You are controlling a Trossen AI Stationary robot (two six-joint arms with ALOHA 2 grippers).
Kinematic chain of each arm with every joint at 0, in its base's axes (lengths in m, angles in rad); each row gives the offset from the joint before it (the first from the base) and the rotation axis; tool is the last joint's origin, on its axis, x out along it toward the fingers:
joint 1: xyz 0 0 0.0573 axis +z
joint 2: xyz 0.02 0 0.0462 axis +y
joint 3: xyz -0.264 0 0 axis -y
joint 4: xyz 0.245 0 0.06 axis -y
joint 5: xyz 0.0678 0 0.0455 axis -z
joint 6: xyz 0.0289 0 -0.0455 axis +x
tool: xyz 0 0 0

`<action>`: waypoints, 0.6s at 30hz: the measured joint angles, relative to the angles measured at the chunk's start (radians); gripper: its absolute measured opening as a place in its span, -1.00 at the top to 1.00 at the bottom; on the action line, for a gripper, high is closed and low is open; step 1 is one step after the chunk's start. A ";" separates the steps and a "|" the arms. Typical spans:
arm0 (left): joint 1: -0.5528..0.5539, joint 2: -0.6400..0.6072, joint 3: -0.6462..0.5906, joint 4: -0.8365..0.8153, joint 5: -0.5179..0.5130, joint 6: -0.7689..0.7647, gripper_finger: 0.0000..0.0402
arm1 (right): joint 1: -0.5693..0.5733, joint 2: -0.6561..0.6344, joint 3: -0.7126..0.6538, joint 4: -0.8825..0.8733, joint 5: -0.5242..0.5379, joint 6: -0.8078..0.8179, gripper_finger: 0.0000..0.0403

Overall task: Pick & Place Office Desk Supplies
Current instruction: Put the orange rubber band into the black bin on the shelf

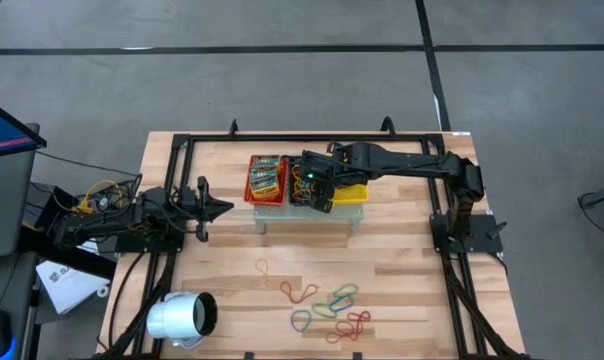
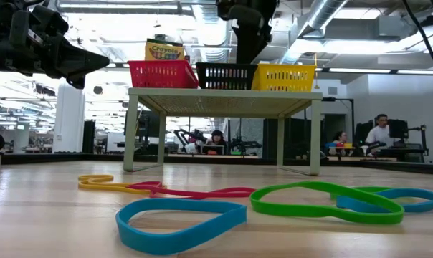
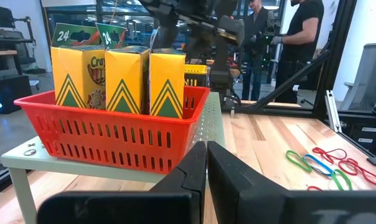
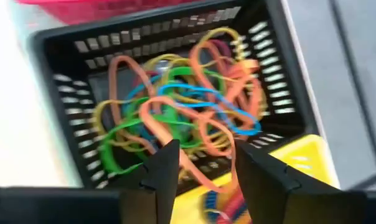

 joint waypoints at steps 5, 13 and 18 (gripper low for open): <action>0.000 0.000 0.000 0.000 0.000 0.000 0.96 | 0.012 0.000 0.000 0.010 -0.040 -0.006 0.22; 0.000 0.000 0.000 0.000 0.000 0.000 0.96 | 0.024 0.000 0.000 0.078 -0.111 -0.111 0.21; 0.000 0.000 0.000 0.000 0.000 0.000 0.96 | 0.008 0.000 0.001 0.158 -0.093 -0.155 0.16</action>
